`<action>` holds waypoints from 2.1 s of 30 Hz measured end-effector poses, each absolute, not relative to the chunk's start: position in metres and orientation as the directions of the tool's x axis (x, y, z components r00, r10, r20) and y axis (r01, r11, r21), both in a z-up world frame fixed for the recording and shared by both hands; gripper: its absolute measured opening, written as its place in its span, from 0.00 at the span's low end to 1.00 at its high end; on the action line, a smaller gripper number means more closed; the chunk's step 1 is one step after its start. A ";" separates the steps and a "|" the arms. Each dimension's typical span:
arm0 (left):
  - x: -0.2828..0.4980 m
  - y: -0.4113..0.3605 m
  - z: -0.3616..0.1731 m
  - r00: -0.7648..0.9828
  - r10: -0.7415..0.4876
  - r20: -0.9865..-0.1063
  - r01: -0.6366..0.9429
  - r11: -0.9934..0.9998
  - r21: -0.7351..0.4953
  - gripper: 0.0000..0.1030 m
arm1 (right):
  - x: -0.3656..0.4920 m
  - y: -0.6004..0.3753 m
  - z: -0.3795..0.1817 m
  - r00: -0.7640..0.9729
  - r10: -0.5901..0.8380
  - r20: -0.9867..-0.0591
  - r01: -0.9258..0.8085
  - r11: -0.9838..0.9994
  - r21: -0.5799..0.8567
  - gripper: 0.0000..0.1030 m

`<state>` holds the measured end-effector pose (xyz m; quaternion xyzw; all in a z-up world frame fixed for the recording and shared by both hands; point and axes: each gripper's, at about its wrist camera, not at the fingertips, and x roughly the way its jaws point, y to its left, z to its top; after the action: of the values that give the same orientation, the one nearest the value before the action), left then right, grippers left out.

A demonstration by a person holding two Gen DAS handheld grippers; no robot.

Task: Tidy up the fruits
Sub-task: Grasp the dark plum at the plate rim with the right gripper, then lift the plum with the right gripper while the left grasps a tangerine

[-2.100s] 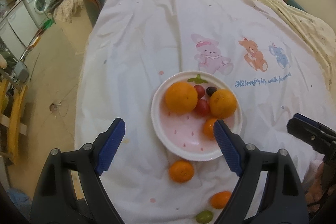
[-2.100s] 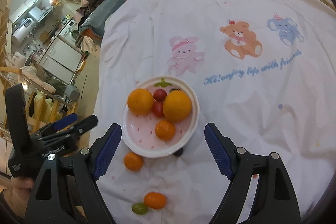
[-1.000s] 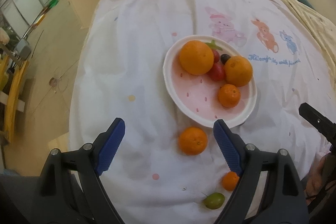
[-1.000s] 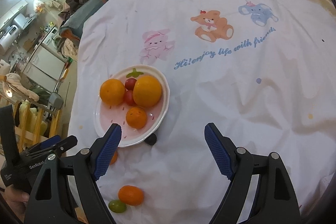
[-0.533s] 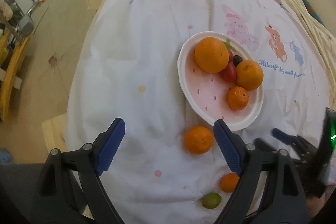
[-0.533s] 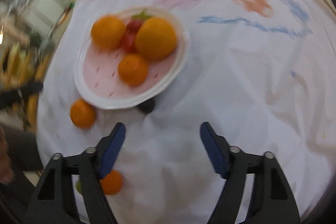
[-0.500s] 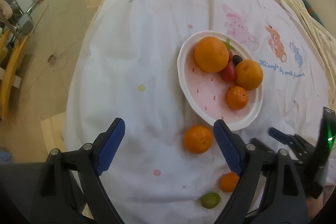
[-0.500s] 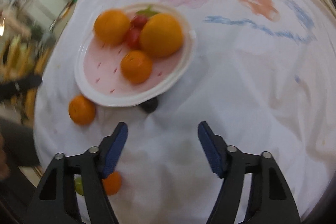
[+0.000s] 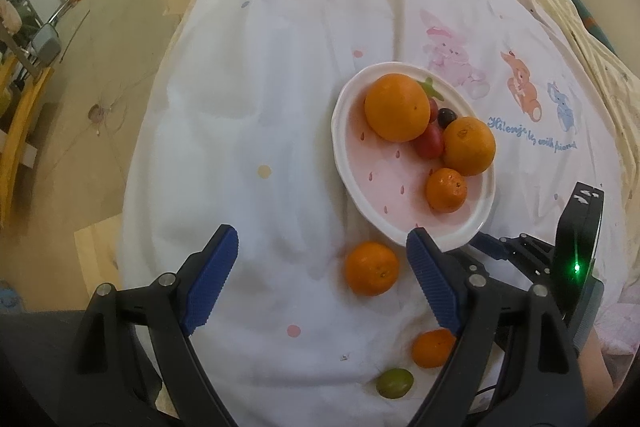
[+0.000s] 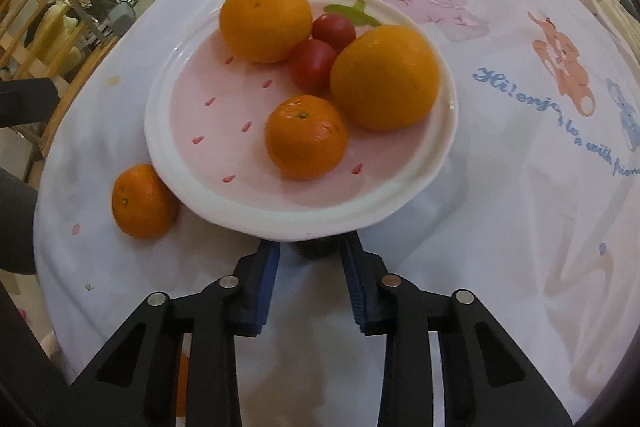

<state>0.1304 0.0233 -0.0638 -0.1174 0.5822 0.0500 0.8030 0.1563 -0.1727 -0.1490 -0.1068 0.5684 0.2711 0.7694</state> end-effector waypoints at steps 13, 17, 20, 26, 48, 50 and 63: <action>0.133 0.020 -0.069 0.302 -0.055 -0.952 -0.210 0.970 -0.122 0.81 | 0.130 -0.186 -0.105 0.210 0.374 -0.903 -0.533 0.818 0.215 0.17; 0.132 0.018 -0.071 0.296 -0.053 -0.954 -0.201 0.973 -0.116 0.81 | 0.126 -0.196 -0.097 0.219 0.379 -0.899 -0.507 0.832 0.227 0.17; 0.131 0.018 -0.071 0.296 -0.043 -0.954 -0.200 0.974 -0.105 0.81 | 0.133 -0.203 -0.107 0.188 0.362 -0.913 -0.450 0.858 0.248 0.21; 0.132 0.023 -0.074 0.290 -0.031 -0.957 -0.222 0.970 -0.099 0.81 | 0.146 -0.186 -0.130 0.167 0.299 -0.940 -0.483 0.856 0.187 0.25; 0.136 0.012 -0.084 0.250 -0.029 -0.968 -0.192 0.978 -0.079 0.81 | 0.142 -0.182 -0.118 0.184 0.318 -0.930 -0.559 0.812 0.167 0.24; 0.136 0.008 -0.087 0.237 -0.034 -0.971 -0.173 0.982 -0.077 0.81 | 0.138 -0.188 -0.101 0.206 0.351 -0.913 -0.549 0.814 0.189 0.24; 0.126 -0.044 -0.118 0.153 -0.011 -0.988 -0.028 1.000 -0.015 0.74 | 0.132 -0.251 -0.061 0.346 0.425 -0.837 -0.303 0.894 0.329 0.24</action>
<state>0.1260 -0.0436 -0.1181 -0.0146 0.6508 0.0056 0.7591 0.1317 -0.2513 -0.0613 0.0578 0.5269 0.2225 0.8182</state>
